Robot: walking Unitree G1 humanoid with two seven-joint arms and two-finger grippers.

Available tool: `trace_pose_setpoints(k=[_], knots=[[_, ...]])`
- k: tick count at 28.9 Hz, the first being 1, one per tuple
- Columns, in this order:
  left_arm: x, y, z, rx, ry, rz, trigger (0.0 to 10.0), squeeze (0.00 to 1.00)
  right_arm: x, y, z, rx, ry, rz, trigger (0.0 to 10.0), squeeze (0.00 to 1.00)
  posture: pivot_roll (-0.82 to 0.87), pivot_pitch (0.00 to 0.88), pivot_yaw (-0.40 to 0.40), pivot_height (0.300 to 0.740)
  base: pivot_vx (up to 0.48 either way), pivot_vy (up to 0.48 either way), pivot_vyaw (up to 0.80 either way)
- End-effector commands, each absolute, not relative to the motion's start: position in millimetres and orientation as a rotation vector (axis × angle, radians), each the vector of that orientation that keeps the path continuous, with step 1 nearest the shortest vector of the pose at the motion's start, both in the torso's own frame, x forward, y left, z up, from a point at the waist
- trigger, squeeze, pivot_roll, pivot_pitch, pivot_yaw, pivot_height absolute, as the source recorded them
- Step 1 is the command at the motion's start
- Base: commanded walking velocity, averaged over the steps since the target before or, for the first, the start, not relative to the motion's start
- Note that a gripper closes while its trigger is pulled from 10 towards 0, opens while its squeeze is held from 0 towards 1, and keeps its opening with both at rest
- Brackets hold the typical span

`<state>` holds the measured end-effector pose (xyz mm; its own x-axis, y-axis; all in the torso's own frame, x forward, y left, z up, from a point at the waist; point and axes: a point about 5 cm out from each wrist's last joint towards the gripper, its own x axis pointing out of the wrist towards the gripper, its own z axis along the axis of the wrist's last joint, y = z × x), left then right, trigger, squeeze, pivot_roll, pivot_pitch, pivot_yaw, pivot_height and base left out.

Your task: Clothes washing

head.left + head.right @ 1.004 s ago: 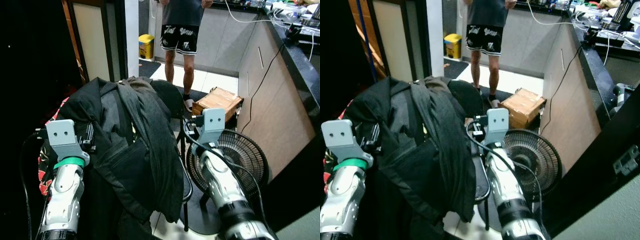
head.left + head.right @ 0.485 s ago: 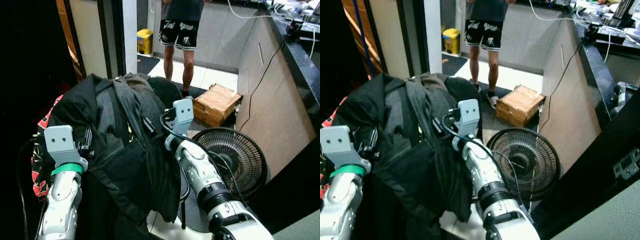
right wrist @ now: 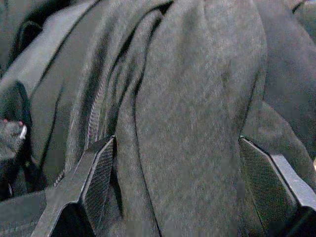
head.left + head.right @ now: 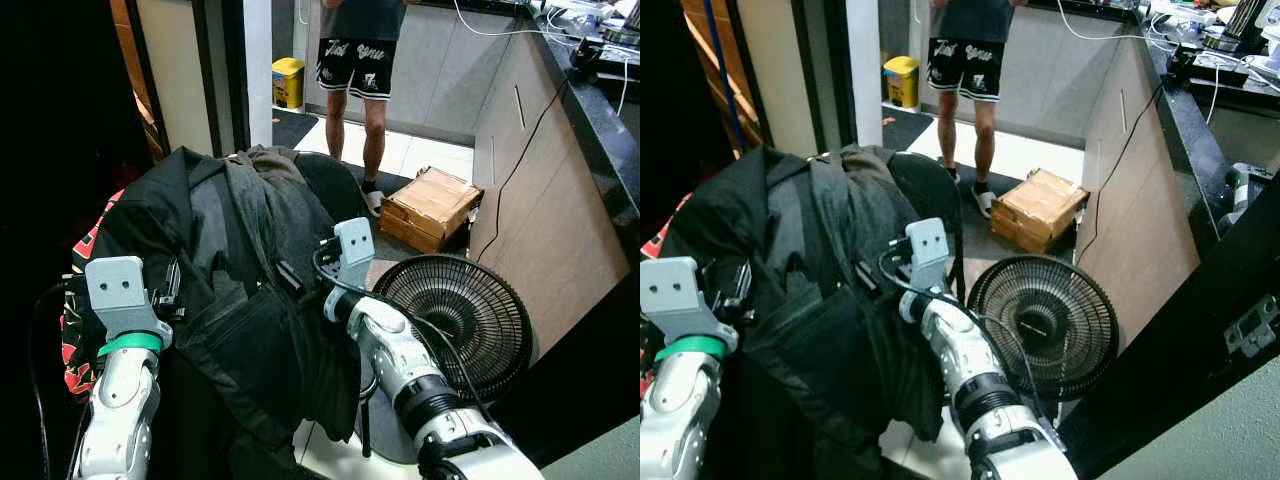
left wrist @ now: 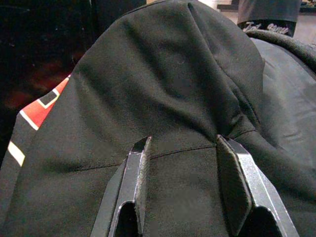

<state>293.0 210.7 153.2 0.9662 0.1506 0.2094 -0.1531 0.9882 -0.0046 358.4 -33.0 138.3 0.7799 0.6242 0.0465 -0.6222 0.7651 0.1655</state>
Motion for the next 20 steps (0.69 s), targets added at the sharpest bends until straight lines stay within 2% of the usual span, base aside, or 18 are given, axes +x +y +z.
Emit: trace_pose_setpoints(k=[1,5,6,7,20], knots=[[294.5,207.4,146.3,0.018,-0.17,0.137,10.0,0.0,353.6,-34.0,122.6,0.158,0.085,0.687,10.0,1.0,0.15,0.045,0.01,0.74,0.0,0.0,0.0],[296.5,205.1,146.0,0.016,-0.168,0.129,10.0,0.0,352.0,-35.7,119.9,0.117,0.097,0.714,10.0,0.98,0.14,0.042,0.017,0.74,0.0,0.0,0.0],[297.0,204.5,146.1,0.015,-0.168,0.126,10.0,0.0,351.8,-36.9,119.4,0.111,0.097,0.716,4.6,0.0,0.14,0.042,0.017,0.74,0.0,0.0,0.0],[297.6,203.9,146.1,0.014,-0.167,0.124,10.0,0.0,352.5,-39.4,119.7,0.114,0.091,0.706,0.0,0.0,0.14,0.039,0.024,0.74,0.0,0.0,0.0],[300.9,203.8,147.7,0.014,-0.166,0.123,10.0,0.0,357.2,-52.8,124.7,0.163,0.041,0.618,0.0,0.0,0.14,0.035,0.027,0.74,0.0,0.0,0.0]])
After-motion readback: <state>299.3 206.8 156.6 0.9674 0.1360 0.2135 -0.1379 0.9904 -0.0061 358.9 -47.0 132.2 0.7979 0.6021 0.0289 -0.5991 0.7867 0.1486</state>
